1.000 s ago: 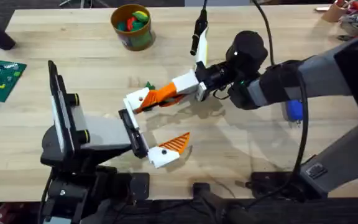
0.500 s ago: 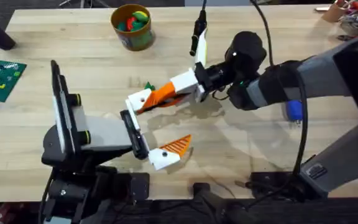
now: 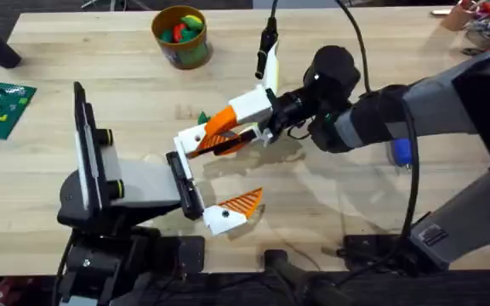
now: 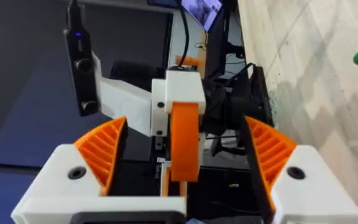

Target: Pick up the gripper from the table and insert it into the empty holder that is missing its gripper. Then pick up a screw, insert it into the mounting hole, and use the screwdriver to tighten it. Finally, clean up the table by picking up the vegetable and placing it into the bucket.

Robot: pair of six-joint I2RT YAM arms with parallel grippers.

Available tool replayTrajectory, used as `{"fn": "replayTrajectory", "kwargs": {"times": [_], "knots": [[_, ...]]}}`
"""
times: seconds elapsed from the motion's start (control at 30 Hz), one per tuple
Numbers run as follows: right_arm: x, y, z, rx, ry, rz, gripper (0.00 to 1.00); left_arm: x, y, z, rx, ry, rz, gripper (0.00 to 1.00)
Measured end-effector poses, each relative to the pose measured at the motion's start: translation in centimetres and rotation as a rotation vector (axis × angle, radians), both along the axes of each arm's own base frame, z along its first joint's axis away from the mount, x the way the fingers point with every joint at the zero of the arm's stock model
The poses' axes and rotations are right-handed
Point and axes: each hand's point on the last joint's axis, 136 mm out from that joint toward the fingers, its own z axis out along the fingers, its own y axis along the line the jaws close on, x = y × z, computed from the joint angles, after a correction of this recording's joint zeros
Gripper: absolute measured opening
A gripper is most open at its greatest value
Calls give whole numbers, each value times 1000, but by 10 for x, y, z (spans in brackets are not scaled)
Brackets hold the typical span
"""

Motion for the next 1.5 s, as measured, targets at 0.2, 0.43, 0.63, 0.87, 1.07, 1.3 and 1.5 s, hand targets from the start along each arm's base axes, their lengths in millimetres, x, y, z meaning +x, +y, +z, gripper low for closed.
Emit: {"fn": "replayTrajectory", "kwargs": {"times": [0.2, 0.43, 0.63, 0.87, 1.07, 1.3, 1.5], "knots": [[4, -2, 0, 1, -2, -12, 993, 0, 0, 0, 0, 0, 0, 986], [27, -18, -8, -36, 12, -84, 993, 0, 0, 0, 0, 0, 0, 986], [55, -48, -1, -117, 24, -194, 994, 0, 0, 0, 0, -1, -1, 986], [92, -90, 45, -117, -212, -338, 994, 0, 0, 0, 0, -1, -1, 986], [122, -128, 70, -238, -338, -468, 993, 0, 0, 0, 0, -1, -1, 986], [124, -155, 62, -578, -476, -470, 994, 0, 0, 0, 0, -1, -1, 986], [111, -165, 71, -873, -666, -371, 995, 0, 0, 0, 0, -1, -2, 986]]}}
